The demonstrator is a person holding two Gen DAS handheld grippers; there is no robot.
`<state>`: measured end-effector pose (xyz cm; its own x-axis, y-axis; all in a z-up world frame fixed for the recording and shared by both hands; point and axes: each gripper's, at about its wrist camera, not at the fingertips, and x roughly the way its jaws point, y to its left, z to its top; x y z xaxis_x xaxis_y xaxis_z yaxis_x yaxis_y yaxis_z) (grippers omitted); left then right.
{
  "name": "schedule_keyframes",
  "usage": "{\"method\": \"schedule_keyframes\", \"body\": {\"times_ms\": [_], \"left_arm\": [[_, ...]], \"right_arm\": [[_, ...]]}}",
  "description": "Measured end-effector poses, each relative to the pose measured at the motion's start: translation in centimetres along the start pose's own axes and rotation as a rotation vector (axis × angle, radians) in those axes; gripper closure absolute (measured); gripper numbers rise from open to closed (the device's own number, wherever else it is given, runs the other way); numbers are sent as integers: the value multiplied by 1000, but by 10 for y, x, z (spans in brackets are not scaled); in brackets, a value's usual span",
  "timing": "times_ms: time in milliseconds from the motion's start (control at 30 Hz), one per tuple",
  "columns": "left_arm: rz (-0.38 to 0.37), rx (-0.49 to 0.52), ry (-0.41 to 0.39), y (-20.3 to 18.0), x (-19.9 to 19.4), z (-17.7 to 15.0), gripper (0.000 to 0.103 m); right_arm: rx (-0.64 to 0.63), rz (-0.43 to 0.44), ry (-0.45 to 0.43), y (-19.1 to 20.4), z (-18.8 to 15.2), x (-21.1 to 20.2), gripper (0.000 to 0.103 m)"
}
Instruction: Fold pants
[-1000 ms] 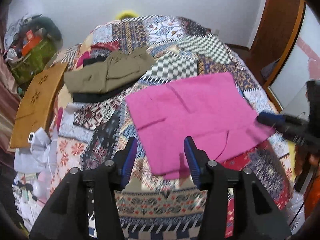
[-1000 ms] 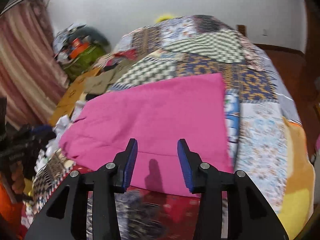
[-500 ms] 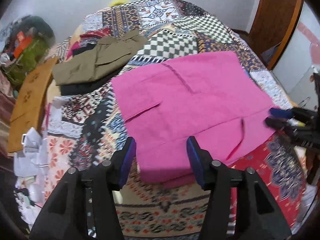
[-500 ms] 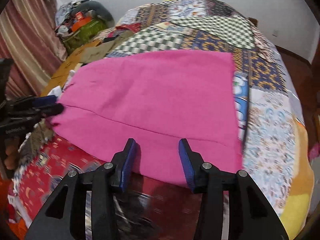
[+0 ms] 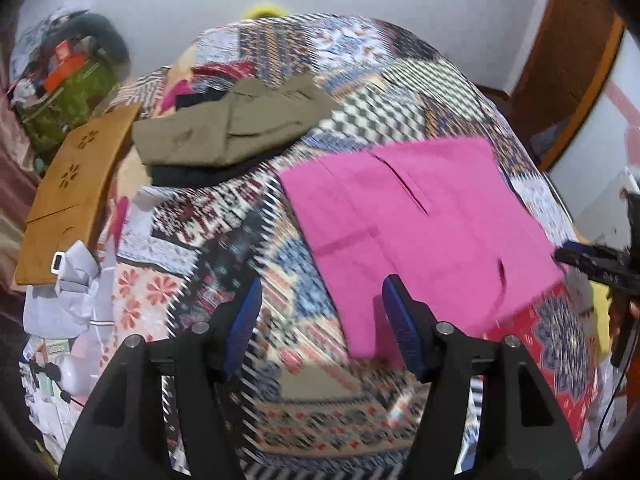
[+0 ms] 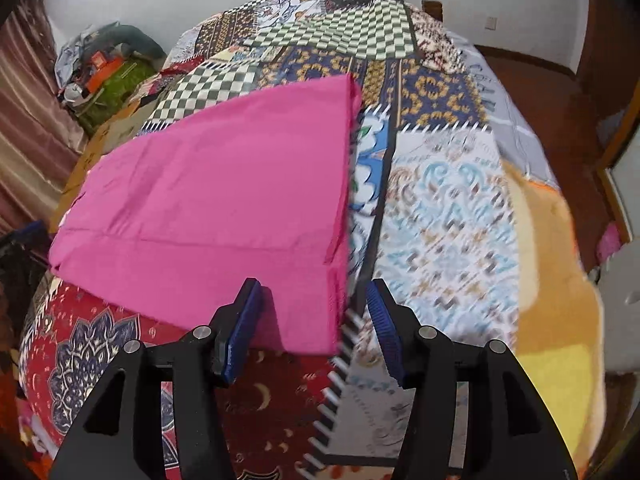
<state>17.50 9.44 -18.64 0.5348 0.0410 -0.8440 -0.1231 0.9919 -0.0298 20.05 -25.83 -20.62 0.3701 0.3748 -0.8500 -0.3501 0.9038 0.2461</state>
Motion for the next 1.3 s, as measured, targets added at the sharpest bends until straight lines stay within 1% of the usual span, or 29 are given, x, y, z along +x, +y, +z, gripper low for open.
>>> {"method": "schedule_keyframes", "body": {"times_ms": [100,300,433,533,667,800,833,867,900,933,967,1000,1033,1067,1100,1133,1200,1300], "left_arm": [[28,-42,-7,15,6,19,40],[21,-118,17,39,37,58,40],[3,-149,63,47,69,75,40],[-18,-172,110,50,92,82,40],[-46,-189,187,51,122,84,40],[-92,-222,223,53,136,81,41],[-99,-223,223,53,137,80,44],[-116,-221,225,52,137,79,54],[-150,-215,237,50,138,78,61],[-179,-211,248,48,139,78,73],[-201,-206,253,47,139,78,81],[-207,-191,252,44,138,79,83],[-206,-177,250,41,137,80,88],[-206,-162,248,37,136,81,93],[-200,-146,244,35,135,81,95],[-180,-121,238,30,135,81,99],[-137,-75,214,23,134,81,99],[-53,-5,173,13,132,80,99]], "right_arm": [[-1,-7,-37,-2,14,-7,52],[8,-3,-111,-4,50,-7,50],[2,-15,-124,-4,74,7,48],[-10,-22,-119,-7,90,22,48],[-19,-33,-106,-15,112,47,48],[-8,-32,-93,-25,134,74,48],[-3,-28,-89,-27,140,82,48],[4,-27,-89,-28,143,87,48],[9,-21,-86,-30,148,94,48],[12,-13,-81,-30,151,101,48],[16,-8,-76,-30,153,105,48],[19,8,-64,-29,154,112,52],[19,27,-58,-28,156,117,66],[13,44,-52,-26,155,121,74],[4,49,-51,-23,154,123,83],[-8,43,-56,-21,153,124,89],[-44,12,-79,-14,150,123,96],[-86,-27,-100,-9,147,119,100]]}}
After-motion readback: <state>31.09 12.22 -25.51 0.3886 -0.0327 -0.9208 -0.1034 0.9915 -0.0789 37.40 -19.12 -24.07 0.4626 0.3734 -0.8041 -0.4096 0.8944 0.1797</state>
